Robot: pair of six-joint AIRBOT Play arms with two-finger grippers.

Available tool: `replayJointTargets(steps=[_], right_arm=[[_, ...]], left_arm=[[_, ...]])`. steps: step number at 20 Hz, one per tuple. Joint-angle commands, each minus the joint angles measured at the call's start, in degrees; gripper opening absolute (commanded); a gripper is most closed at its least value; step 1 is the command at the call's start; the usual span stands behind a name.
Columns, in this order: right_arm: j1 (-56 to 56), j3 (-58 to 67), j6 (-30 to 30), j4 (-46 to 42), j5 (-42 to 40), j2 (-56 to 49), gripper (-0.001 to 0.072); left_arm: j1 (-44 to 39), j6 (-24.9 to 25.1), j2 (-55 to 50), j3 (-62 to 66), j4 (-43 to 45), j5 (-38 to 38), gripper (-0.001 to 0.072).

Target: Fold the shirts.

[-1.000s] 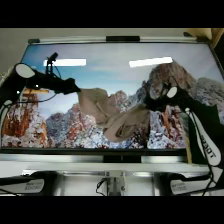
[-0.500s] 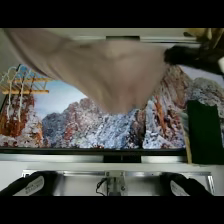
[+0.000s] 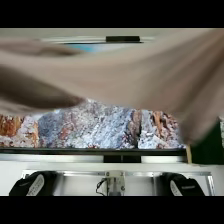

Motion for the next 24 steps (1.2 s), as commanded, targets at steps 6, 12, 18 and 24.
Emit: replayJointTargets(steps=[6,12,18,24], right_arm=[[0.0,-4.3,10.3,-10.3,26.3,-6.3,0.0072],[0.0,-28.1,15.8,-11.9,4.5,-21.3,0.0072],[0.0,-29.4,20.3,3.4,-28.7,-43.2,0.0072],[1.2,-29.4,20.3,8.9,-22.6,-49.4,0.0112]], left_arm=[[0.4,-0.3,-8.3,-2.6,5.1,1.9,0.0031],[-1.1,1.7,-25.8,-16.1,-1.5,3.0,0.0031],[-7.0,1.6,-43.8,-16.1,-3.6,14.5,0.0032],[-12.6,-2.5,-53.1,-16.1,-9.2,8.0,0.0034]])
